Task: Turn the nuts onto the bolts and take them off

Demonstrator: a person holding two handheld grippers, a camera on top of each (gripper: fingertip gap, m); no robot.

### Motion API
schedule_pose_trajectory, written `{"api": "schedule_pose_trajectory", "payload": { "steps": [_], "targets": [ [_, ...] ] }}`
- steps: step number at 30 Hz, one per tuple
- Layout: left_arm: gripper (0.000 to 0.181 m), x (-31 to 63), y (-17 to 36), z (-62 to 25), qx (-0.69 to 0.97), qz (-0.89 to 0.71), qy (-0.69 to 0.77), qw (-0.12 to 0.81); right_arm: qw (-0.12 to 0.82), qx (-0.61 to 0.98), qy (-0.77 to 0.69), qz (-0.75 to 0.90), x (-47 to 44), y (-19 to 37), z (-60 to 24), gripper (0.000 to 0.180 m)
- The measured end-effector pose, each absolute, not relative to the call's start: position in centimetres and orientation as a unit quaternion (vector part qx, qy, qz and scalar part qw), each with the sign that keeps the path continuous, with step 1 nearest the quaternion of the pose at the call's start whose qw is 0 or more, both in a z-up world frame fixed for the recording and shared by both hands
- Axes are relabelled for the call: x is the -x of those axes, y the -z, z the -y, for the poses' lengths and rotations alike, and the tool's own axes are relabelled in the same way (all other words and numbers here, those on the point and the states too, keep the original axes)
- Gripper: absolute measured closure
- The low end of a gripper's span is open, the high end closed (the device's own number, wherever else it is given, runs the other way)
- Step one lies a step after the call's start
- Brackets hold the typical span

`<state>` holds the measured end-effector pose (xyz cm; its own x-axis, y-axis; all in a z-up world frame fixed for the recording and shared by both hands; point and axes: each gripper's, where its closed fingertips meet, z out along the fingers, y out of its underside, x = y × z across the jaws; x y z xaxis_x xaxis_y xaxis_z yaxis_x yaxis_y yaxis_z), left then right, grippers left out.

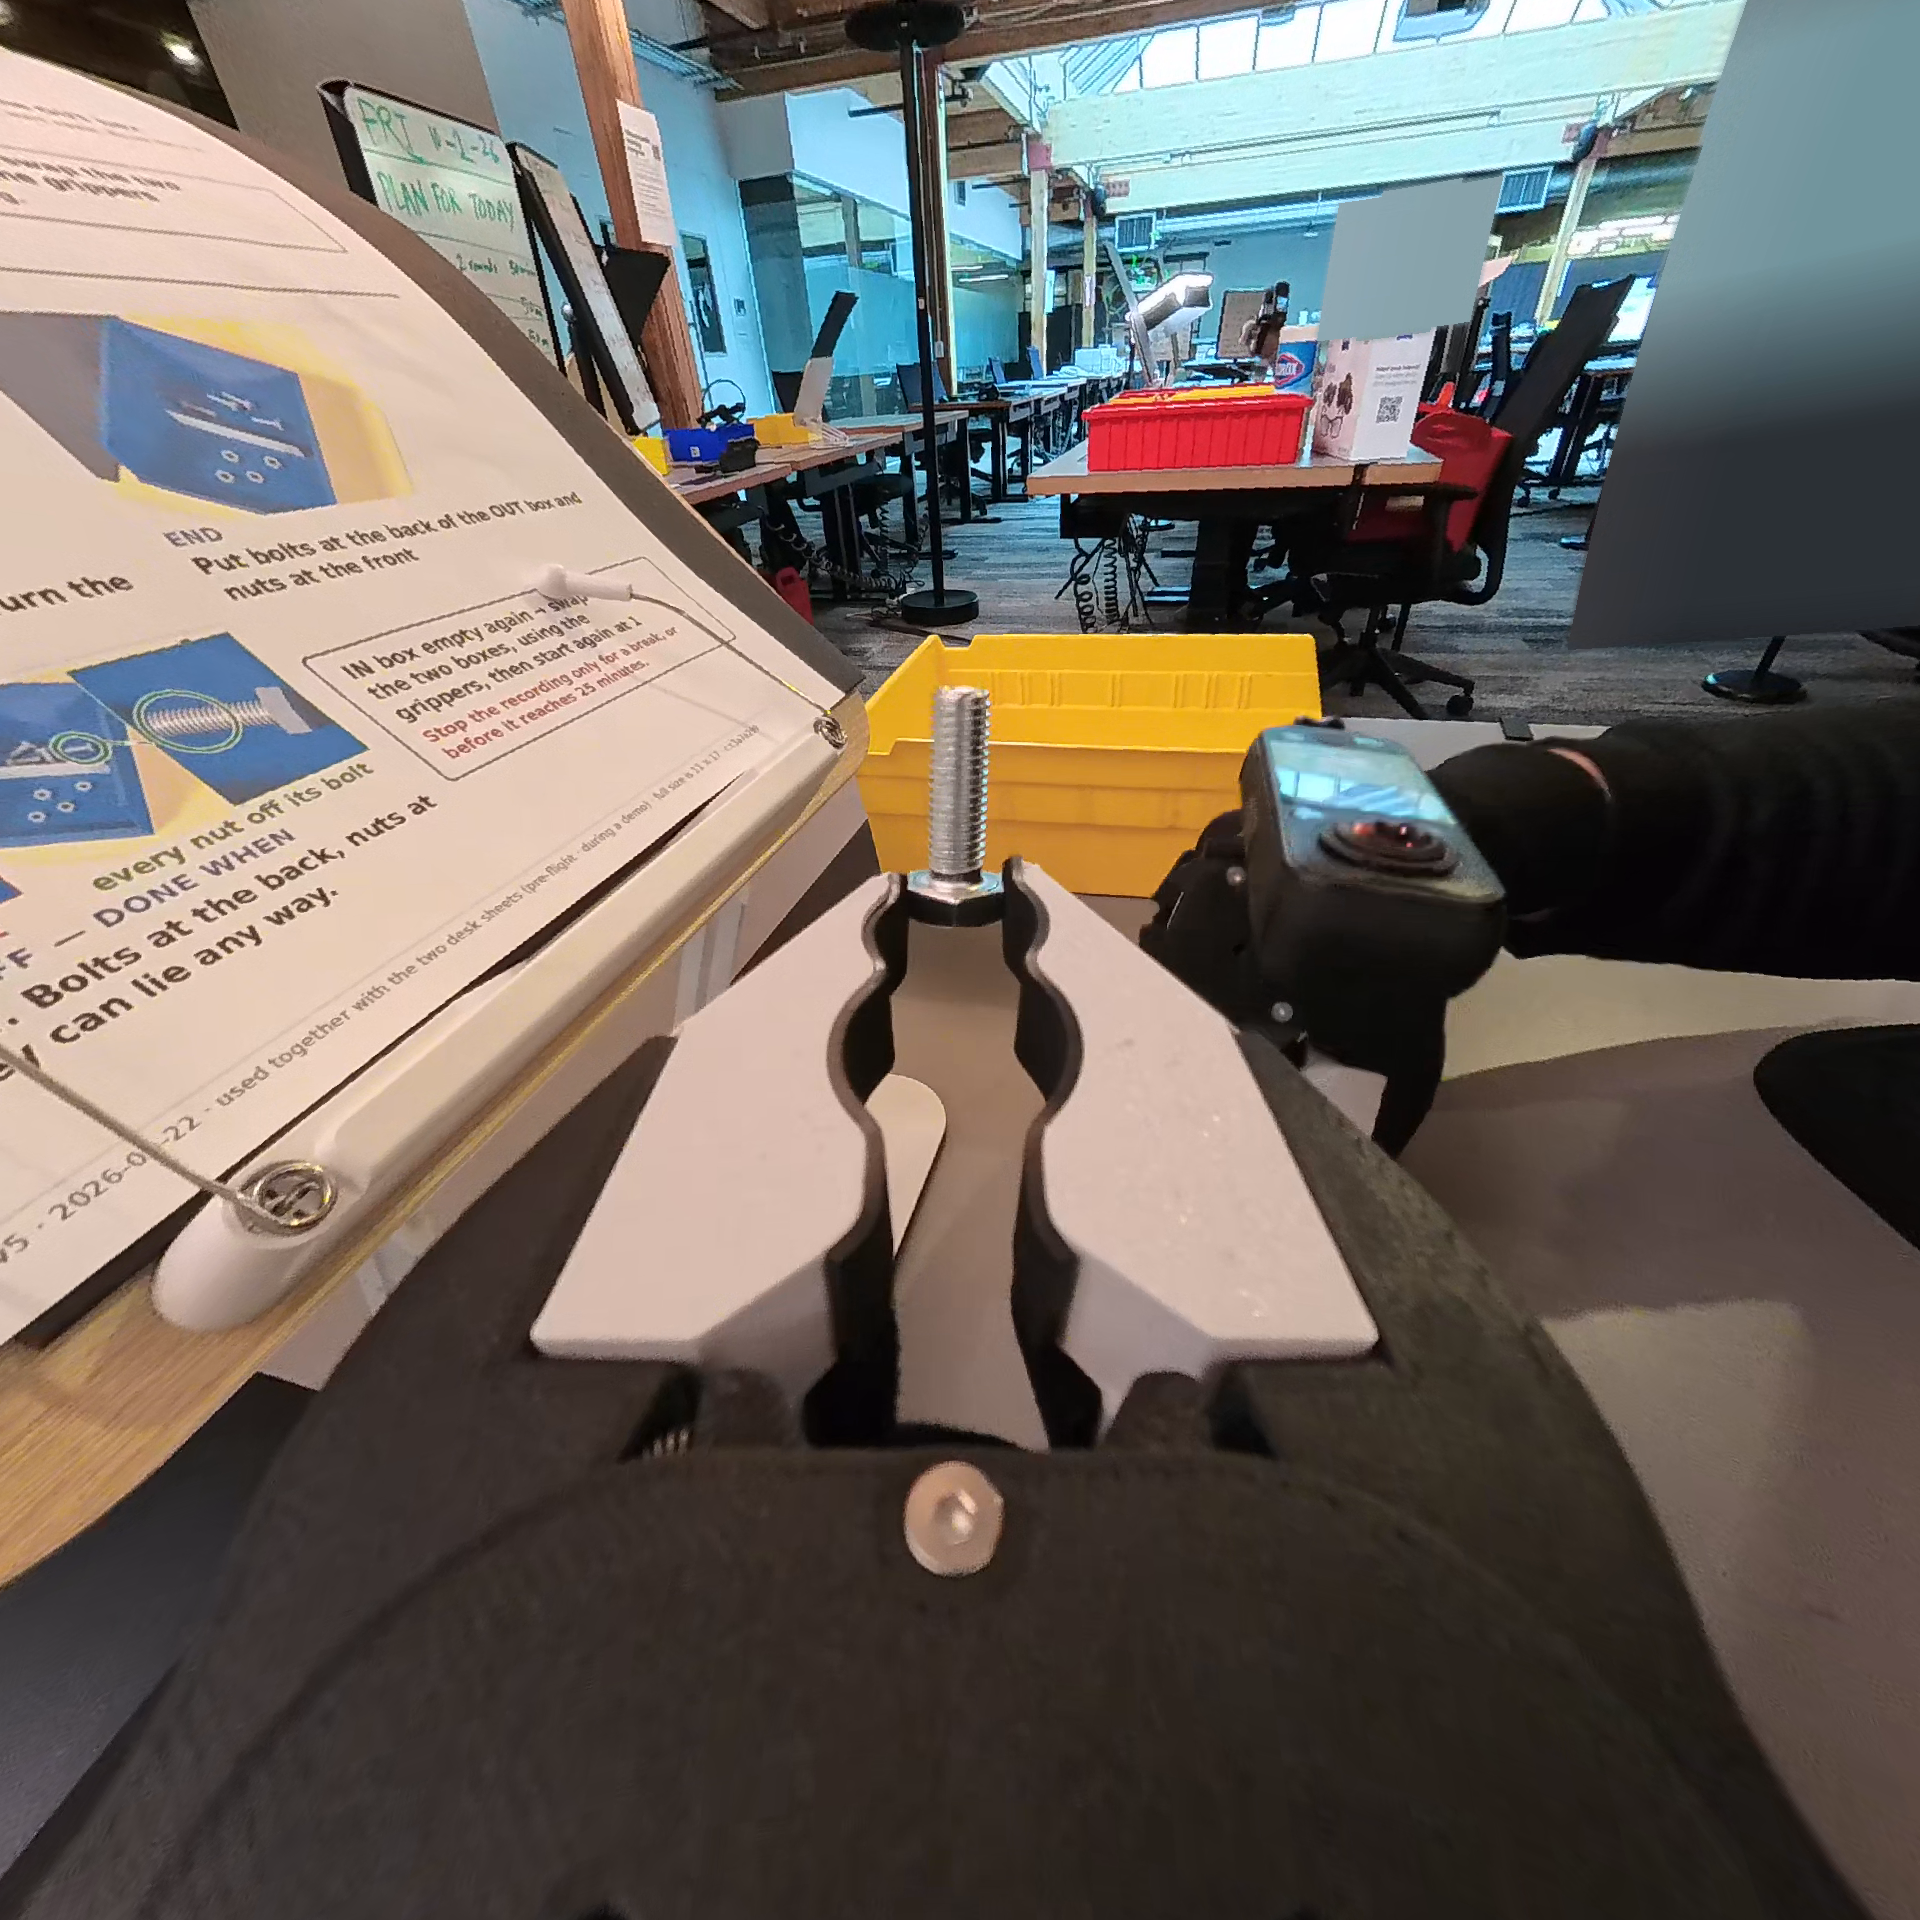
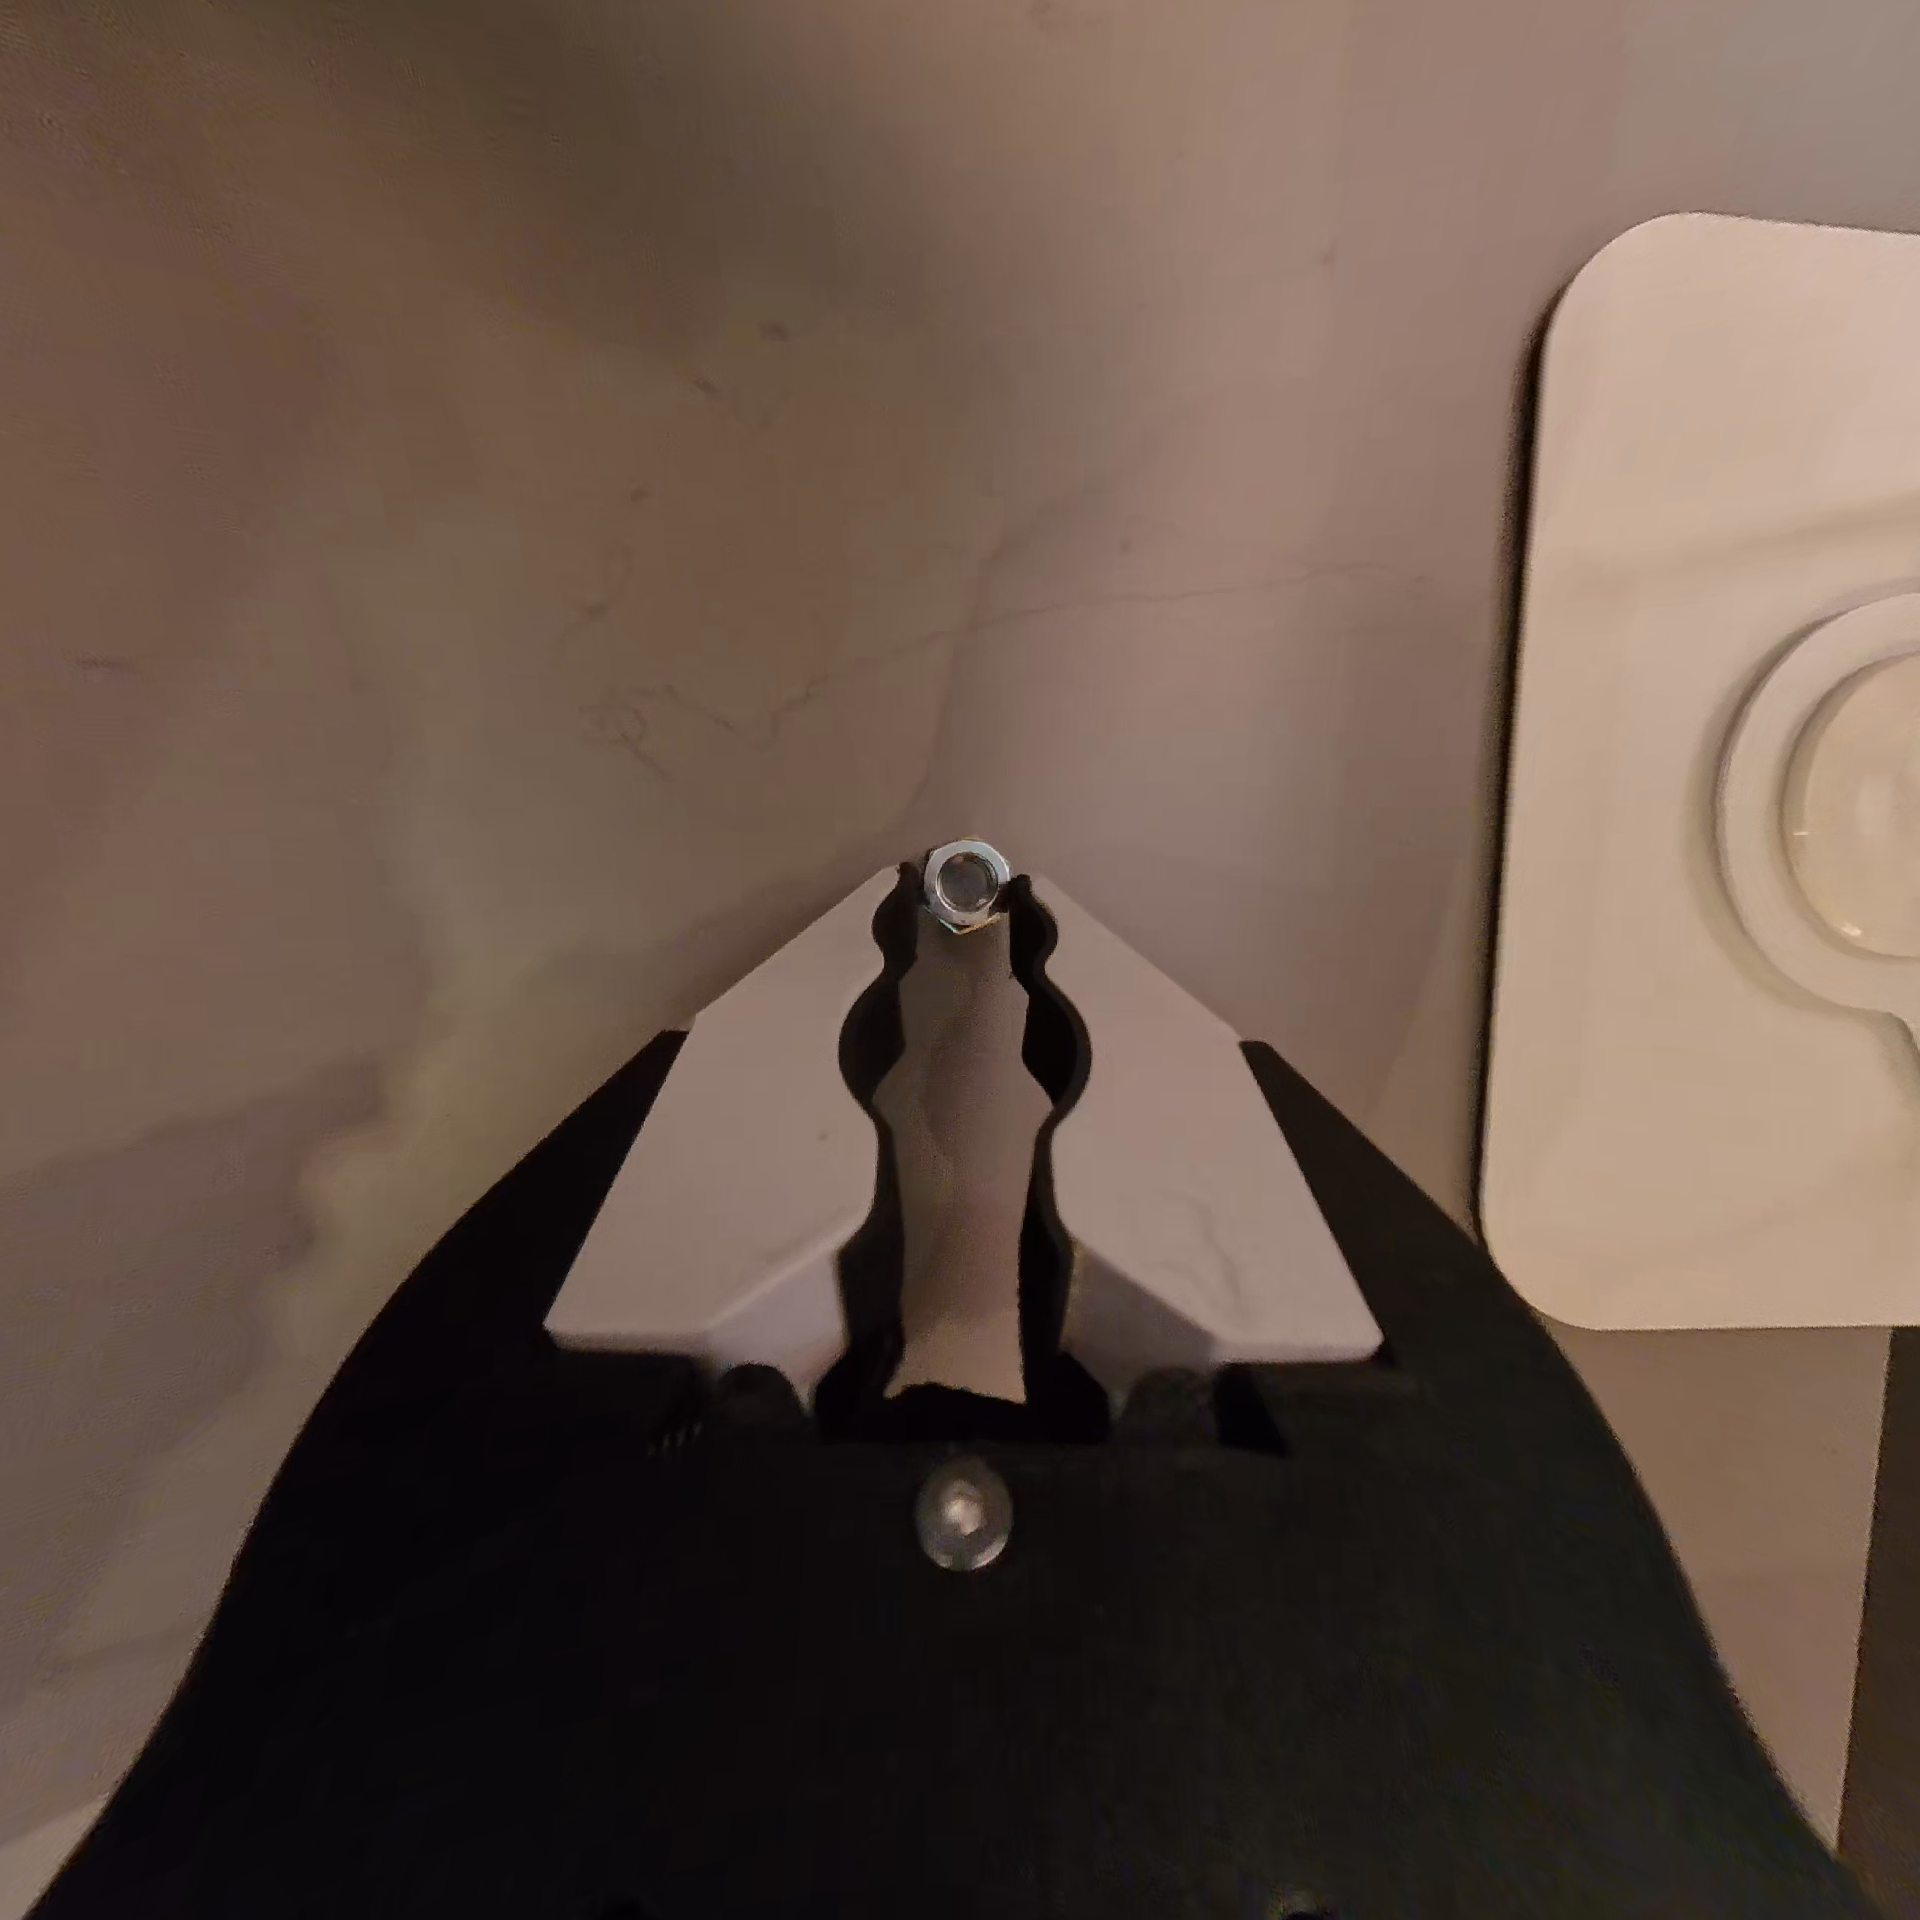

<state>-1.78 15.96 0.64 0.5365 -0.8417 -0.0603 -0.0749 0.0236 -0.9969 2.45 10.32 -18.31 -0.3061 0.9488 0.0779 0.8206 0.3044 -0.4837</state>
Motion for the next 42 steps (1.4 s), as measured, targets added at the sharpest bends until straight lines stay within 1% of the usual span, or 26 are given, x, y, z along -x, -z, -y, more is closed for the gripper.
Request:
{"api": "schedule_pose_trajectory", "payload": {
  "steps": [4, 8, 13, 16, 19, 23, 30, 42],
  "targets": [
    [0.164, 1.6, -0.6, -15.9, 0.625, -0.368, 0.312, 0.613, 0.206, 0.565, -0.215, 0.769, -2.3, 15.4, -10.4, 0.164],
    [0.164, 1.4, -0.6, -15.9, 0.624, -0.369, 0.314, 0.613, 0.254, 0.56, -0.249, 0.748, -2.5, 9.7, -11.2, 0.164],
    [0.164, 0.8, -0.7, -15.6, 0.619, -0.372, 0.323, 0.611, 0.313, 0.539, -0.255, 0.739, -2.6, 2.3, -12.6, 0.164],
    [0.164, 0.3, -0.8, -15.3, 0.614, -0.377, 0.33, 0.609, 0.335, 0.524, -0.263, 0.738, -2.1, -1.0, -13.2, 0.164],
    [0.164, -0.1, -0.9, -15.0, 0.61, -0.382, 0.334, 0.609, 0.347, 0.513, -0.262, 0.741, -1.6, -3.2, -13.6, 0.165],
    [0.164, -0.2, -1.1, -14.8, 0.605, -0.382, 0.34, 0.61, 0.352, 0.499, -0.265, 0.746, -0.9, -4.9, -13.5, 0.164],
    [0.165, -0.3, -1.4, -14.6, 0.601, -0.386, 0.336, 0.613, 0.34, 0.492, -0.272, 0.754, -0.1, -5.6, -13.7, 0.164],
    [0.164, -0.6, -1.4, -14.5, 0.601, -0.394, 0.329, 0.612, 0.307, 0.484, -0.271, 0.773, 0.5, -4.8, -13.5, 0.165]
  ]
}}
